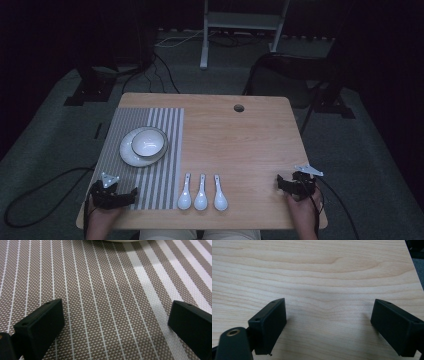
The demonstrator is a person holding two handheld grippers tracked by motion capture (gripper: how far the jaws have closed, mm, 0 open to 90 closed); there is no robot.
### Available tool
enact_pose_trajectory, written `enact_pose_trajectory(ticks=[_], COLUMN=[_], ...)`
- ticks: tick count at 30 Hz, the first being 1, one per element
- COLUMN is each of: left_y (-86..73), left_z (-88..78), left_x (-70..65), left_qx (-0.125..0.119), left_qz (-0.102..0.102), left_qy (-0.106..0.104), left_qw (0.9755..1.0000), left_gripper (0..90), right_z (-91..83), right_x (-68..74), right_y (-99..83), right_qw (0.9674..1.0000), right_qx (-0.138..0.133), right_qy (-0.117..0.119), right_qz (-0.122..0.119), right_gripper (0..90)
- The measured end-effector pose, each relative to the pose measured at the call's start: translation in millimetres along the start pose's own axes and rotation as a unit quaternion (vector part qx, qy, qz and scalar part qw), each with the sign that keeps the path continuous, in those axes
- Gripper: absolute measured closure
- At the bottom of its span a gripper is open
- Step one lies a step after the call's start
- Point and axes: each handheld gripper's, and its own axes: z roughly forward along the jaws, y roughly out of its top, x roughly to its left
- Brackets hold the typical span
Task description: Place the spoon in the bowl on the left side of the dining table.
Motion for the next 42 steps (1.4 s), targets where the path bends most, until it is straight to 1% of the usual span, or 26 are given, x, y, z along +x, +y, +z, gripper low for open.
enact_pose_trajectory(ticks=[2, 3, 4, 6, 7, 8, 9, 11, 12, 14, 15, 16, 17, 18, 19, 20, 25, 29, 30, 32, 33, 37, 38, 39, 41, 42], left_y=[-0.2, -1.1, -2.8, -6.9, -9.4, -11.4, -13.0, -13.9, -13.4, -11.9, -11.2, -10.6, -10.2, -10.0, -10.0, -10.2, -9.2, -6.7, -6.0, -4.5, -3.7, -0.3, 0.6, 1.5, 3.9, 5.3], left_z=[-4.5, -7.1, -9.4, -11.8, -12.6, -13.0, -13.0, -13.6, -14.5, -15.2, -15.4, -15.6, -15.7, -15.4, -15.1, -15.0, -16.1, -16.7, -16.9, -17.3, -17.2, -17.6, -17.6, -17.6, -17.7, -18.0], left_x=[5.4, 7.5, 9.5, 13.6, 15.2, 16.4, 17.9, 18.9, 21.2, 21.9, 21.6, 21.2, 21.0, 20.3, 20.3, 20.5, 21.4, 17.3, 16.5, 14.7, 13.8, 8.6, 7.6, 6.4, 4.2, 2.8], left_qx=[-0.005, -0.005, -0.007, 0.001, 0.001, 0.004, 0.005, 0.002, 0.000, -0.003, -0.003, -0.003, -0.003, 0.001, 0.005, 0.007, 0.007, 0.010, 0.010, 0.008, 0.008, 0.007, 0.007, 0.006, 0.007, 0.006], left_qz=[0.007, 0.015, 0.022, 0.029, 0.034, 0.038, 0.039, 0.039, 0.036, 0.035, 0.037, 0.040, 0.044, 0.046, 0.048, 0.046, 0.040, 0.046, 0.047, 0.046, 0.045, 0.049, 0.051, 0.051, 0.054, 0.052], left_qy=[-0.022, -0.020, -0.025, -0.028, -0.038, -0.034, -0.040, -0.042, -0.050, -0.051, -0.054, -0.052, -0.057, -0.055, -0.057, -0.063, -0.064, -0.063, -0.068, -0.070, -0.076, -0.078, -0.083, -0.082, -0.088, -0.087], left_qw=[0.9997, 0.9997, 0.9994, 0.9992, 0.9987, 0.9987, 0.9984, 0.9984, 0.9981, 0.9981, 0.9978, 0.9978, 0.9974, 0.9974, 0.9972, 0.9969, 0.9971, 0.9969, 0.9965, 0.9965, 0.9961, 0.9957, 0.9952, 0.9953, 0.9947, 0.9948], left_gripper=[0.6, 0.6, 0.6, 0.6, 0.6, 0.6, 0.6, 0.6, 0.6, 0.6, 0.6, 0.6, 0.6, 0.6, 0.6, 0.6, 0.7, 0.7, 0.7, 0.7, 0.7, 0.7, 0.7, 0.7, 0.7, 0.7], right_z=[0.0, 0.0, 0.0, 0.0, 0.0, 0.0, 0.0, 0.0, 0.0, 0.0, 0.0, 0.0, 0.0, 0.0, 0.0, 0.0, 0.0, 0.0, 0.0, 0.0, 0.1, 0.1, 0.1, 0.1, 0.1, 0.1], right_x=[0.0, 0.0, 0.0, 0.0, 0.0, 0.1, 0.1, 0.1, 0.1, 0.1, 0.1, 0.1, 0.1, 0.1, 0.1, 0.1, 0.1, 0.1, 0.1, 0.0, 0.0, 0.0, 0.1, 0.0, 0.0, 0.0], right_y=[0.0, 0.0, 0.0, 0.0, 0.0, 0.0, 0.0, 0.0, 0.0, 0.0, 0.0, 0.0, 0.0, 0.0, 0.0, 0.0, 0.0, -0.1, -0.1, -0.1, -0.1, -0.1, -0.1, -0.1, -0.1, -0.1], right_qw=[1.0000, 1.0000, 1.0000, 1.0000, 1.0000, 1.0000, 1.0000, 1.0000, 1.0000, 1.0000, 1.0000, 1.0000, 1.0000, 1.0000, 1.0000, 1.0000, 1.0000, 1.0000, 1.0000, 1.0000, 1.0000, 1.0000, 1.0000, 1.0000, 1.0000, 1.0000], right_qx=[0.000, 0.000, 0.000, 0.000, 0.000, 0.000, 0.000, 0.000, 0.000, 0.000, 0.000, 0.000, 0.000, 0.000, 0.000, 0.000, 0.000, 0.000, 0.000, 0.000, 0.000, 0.000, 0.000, 0.000, 0.000, 0.000], right_qy=[0.000, 0.000, 0.000, 0.000, 0.000, 0.000, 0.000, 0.000, 0.000, 0.000, 0.000, 0.000, 0.000, 0.000, 0.000, 0.000, 0.000, 0.000, 0.000, 0.000, 0.000, 0.000, 0.000, 0.000, 0.000, 0.000], right_qz=[0.000, 0.000, 0.000, 0.000, 0.000, 0.000, 0.000, 0.000, 0.000, 0.000, 0.000, 0.000, 0.000, 0.000, 0.000, 0.000, 0.000, 0.000, 0.000, 0.000, 0.000, 0.000, 0.000, 0.000, 0.000, 0.000], right_gripper=[12.4, 12.5, 12.5, 12.5, 12.5, 12.5, 12.5, 12.4, 12.4, 12.5, 12.5, 12.5, 12.5, 12.5, 12.5, 12.5, 12.5, 12.5, 12.5, 12.4, 12.5, 12.5, 12.4, 12.4, 12.4, 12.4])
